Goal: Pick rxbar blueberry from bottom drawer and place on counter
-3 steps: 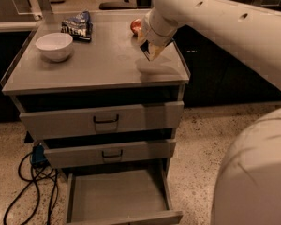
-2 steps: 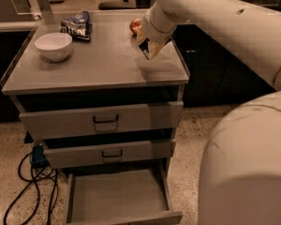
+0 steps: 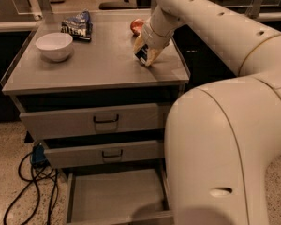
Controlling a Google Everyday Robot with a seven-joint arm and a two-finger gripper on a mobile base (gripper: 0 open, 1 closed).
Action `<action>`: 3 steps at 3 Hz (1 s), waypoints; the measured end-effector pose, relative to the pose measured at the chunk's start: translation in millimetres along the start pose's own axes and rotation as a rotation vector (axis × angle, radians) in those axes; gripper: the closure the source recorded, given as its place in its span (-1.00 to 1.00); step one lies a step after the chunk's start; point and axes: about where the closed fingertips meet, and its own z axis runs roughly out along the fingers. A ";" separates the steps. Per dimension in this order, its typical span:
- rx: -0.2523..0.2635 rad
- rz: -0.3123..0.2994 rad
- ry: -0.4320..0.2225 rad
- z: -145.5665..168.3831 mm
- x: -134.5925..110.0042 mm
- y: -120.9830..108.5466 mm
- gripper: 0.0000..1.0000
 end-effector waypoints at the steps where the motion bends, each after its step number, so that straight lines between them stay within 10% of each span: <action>1: 0.000 0.000 0.000 0.0 0.0 0.0 0.61; 3: 0.000 0.000 0.000 0.1 0.0 0.0 -0.32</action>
Offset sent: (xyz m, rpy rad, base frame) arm 0.0000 0.0000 0.0000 0.0000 0.0000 0.0000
